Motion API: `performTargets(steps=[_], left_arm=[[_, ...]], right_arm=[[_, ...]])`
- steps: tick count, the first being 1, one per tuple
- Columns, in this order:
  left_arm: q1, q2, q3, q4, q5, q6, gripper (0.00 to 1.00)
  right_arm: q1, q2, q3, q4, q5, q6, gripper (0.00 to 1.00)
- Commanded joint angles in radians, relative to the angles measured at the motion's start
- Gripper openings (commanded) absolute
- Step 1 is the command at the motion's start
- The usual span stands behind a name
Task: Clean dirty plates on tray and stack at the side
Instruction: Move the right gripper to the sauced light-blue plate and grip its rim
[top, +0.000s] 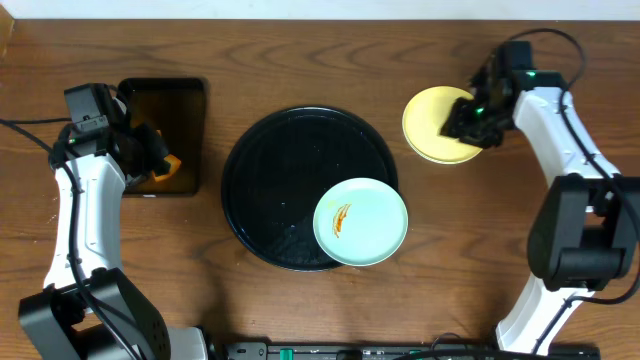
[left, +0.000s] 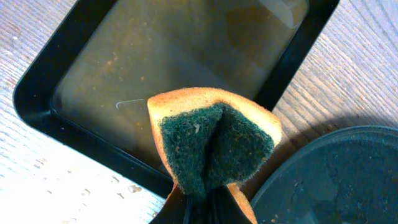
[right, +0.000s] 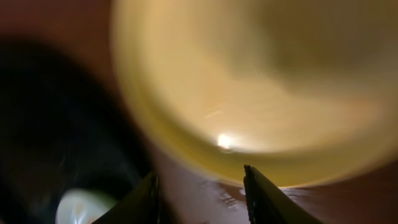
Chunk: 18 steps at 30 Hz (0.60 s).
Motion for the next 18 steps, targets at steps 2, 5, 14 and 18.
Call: performTargets(steps=[2, 5, 14, 18], left_arm=[[0.006, 0.006, -0.010, 0.003, 0.013, 0.014, 0.08], [0.006, 0.006, -0.010, 0.000, 0.013, 0.014, 0.08], [0.006, 0.006, -0.010, 0.000, 0.012, 0.014, 0.08], [0.006, 0.006, -0.010, -0.002, 0.013, 0.018, 0.08]], right_arm=[[0.108, -0.009, 0.000, -0.043, -0.195, -0.320, 0.48], [0.167, -0.009, 0.000, -0.076, -0.044, -0.203, 0.49], [0.292, -0.016, 0.000, -0.268, 0.158, 0.036, 0.28], [0.318, -0.066, 0.000, -0.292, 0.187, 0.066, 0.30]])
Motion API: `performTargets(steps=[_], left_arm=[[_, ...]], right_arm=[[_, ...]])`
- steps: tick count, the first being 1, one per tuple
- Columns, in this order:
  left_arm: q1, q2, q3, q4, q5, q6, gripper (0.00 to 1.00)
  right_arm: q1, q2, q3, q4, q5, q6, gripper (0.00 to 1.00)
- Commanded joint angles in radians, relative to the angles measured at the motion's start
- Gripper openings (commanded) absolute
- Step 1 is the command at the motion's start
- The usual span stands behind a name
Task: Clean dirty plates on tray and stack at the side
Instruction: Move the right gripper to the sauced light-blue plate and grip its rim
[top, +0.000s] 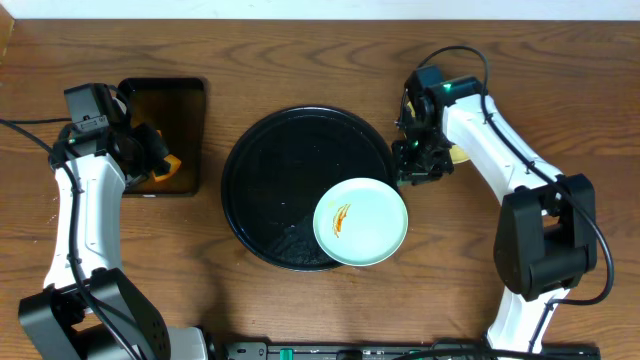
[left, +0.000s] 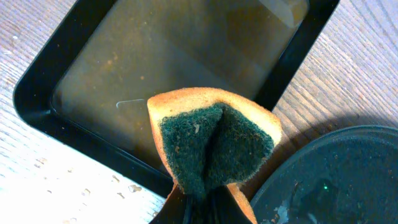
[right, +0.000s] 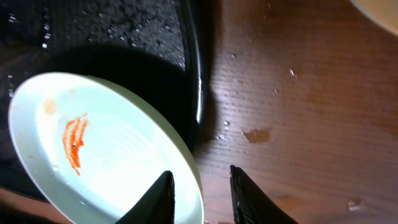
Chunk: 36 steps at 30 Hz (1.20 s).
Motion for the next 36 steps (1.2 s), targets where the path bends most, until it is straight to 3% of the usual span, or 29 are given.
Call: performTargets(steps=[1, 5, 9, 18, 36], left_arm=[[0.006, 0.006, -0.010, -0.003, 0.012, 0.018, 0.08], [0.006, 0.006, -0.010, -0.003, 0.012, 0.017, 0.08], [0.006, 0.006, -0.010, -0.002, 0.012, 0.018, 0.08], [0.006, 0.006, -0.010, 0.002, 0.012, 0.018, 0.08], [0.006, 0.006, -0.010, 0.002, 0.012, 0.018, 0.08]], right_arm=[[0.028, -0.079, 0.002, -0.024, 0.082, 0.072, 0.31], [0.042, -0.140, -0.002, -0.122, 0.193, 0.121, 0.39], [0.054, -0.168, -0.056, -0.176, 0.141, 0.137, 0.38], [0.153, -0.171, -0.248, -0.005, -0.004, 0.156, 0.40], [0.179, -0.177, -0.314, -0.008, 0.091, 0.224, 0.45]])
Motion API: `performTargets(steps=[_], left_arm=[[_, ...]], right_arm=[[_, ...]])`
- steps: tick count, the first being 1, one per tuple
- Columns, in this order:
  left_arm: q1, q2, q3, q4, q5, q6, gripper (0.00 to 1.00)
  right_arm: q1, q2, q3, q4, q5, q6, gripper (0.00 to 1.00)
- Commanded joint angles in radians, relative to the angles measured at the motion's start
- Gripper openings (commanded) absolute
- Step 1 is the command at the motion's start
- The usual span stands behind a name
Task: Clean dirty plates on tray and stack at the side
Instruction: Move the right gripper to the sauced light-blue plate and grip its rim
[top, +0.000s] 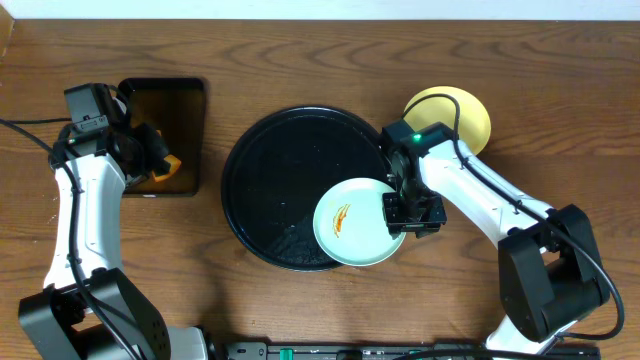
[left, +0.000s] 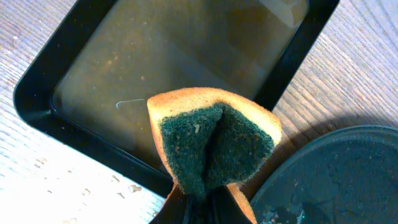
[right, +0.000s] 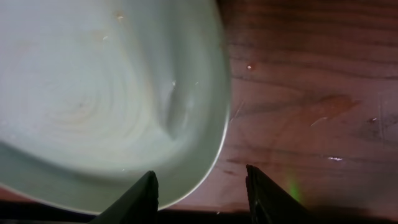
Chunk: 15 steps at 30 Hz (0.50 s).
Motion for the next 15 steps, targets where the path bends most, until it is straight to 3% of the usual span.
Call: performTargets(steps=[1, 5, 10, 15], left_arm=[[0.006, 0.006, -0.010, 0.001, 0.012, 0.018, 0.08], [0.006, 0.006, -0.010, 0.002, 0.012, 0.018, 0.08], [0.006, 0.006, -0.010, 0.004, 0.013, 0.017, 0.08], [0.006, 0.006, -0.010, 0.004, 0.012, 0.017, 0.08]], right_arm=[[0.007, -0.012, -0.019, 0.019, 0.027, 0.036, 0.46], [0.007, -0.012, -0.058, 0.066, 0.026, 0.040, 0.50], [0.007, -0.012, -0.072, 0.126, 0.021, 0.039, 0.44], [0.007, -0.011, -0.072, 0.148, 0.014, 0.039, 0.44]])
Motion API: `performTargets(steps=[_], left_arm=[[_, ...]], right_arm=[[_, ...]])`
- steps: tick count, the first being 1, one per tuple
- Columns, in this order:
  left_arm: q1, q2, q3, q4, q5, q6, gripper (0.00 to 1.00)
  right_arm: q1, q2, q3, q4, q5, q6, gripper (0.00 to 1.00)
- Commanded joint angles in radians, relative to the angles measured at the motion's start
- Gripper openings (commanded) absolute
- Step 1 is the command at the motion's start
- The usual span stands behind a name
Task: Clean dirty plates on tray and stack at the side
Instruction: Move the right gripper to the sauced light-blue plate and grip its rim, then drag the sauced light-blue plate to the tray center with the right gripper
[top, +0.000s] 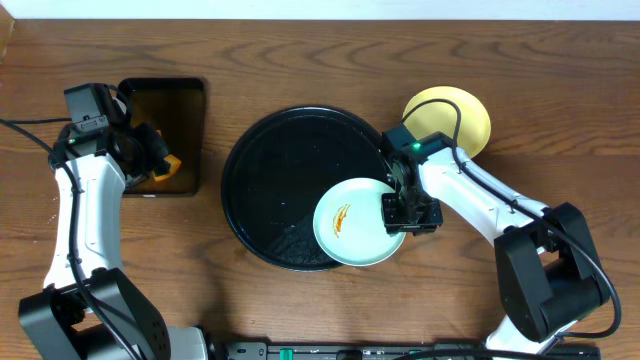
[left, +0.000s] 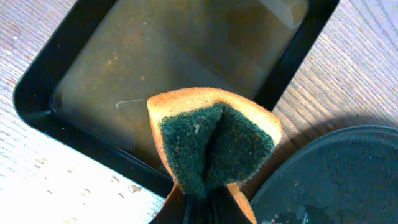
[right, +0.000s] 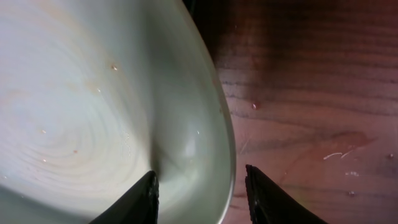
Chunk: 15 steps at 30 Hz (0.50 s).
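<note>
A pale green plate (top: 360, 222) with an orange smear lies on the lower right of the round black tray (top: 305, 185), its right rim (right: 221, 124) overhanging the tray's edge. My right gripper (top: 408, 210) stands open astride that rim, one finger over the plate, the other over the wood; in the right wrist view the gripper (right: 200, 186) has the rim between its fingers. A yellow plate (top: 452, 117) rests on the table at the right. My left gripper (top: 152, 158) is shut on a folded green-and-yellow sponge (left: 214, 142) above the rectangular black tray (left: 168, 68).
The rectangular black tray (top: 165, 135) of brownish water sits at the left, close to the round tray (left: 323, 177). Bare wooden table surrounds both. Wet drops mark the wood (right: 311, 137) to the right of the green plate.
My right gripper has shifted slightly along the green plate's right rim, still open around it. The left arm and sponge have not moved.
My right gripper was open over the yellow plate at the right. Then it hung open by the round tray's right edge, near the green plate. Then it stood astride the green plate's right rim, as now. My left gripper held the sponge over the rectangular tray throughout.
</note>
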Motion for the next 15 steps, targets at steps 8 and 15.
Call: performTargets(steps=[8, 15], left_arm=[[0.006, 0.006, -0.010, 0.003, 0.012, 0.017, 0.08], [0.006, 0.006, -0.010, 0.003, 0.012, 0.017, 0.08]], right_arm=[[0.008, -0.011, -0.013, 0.036, -0.048, 0.012, 0.36], [0.006, -0.011, -0.013, 0.119, -0.117, 0.012, 0.02]])
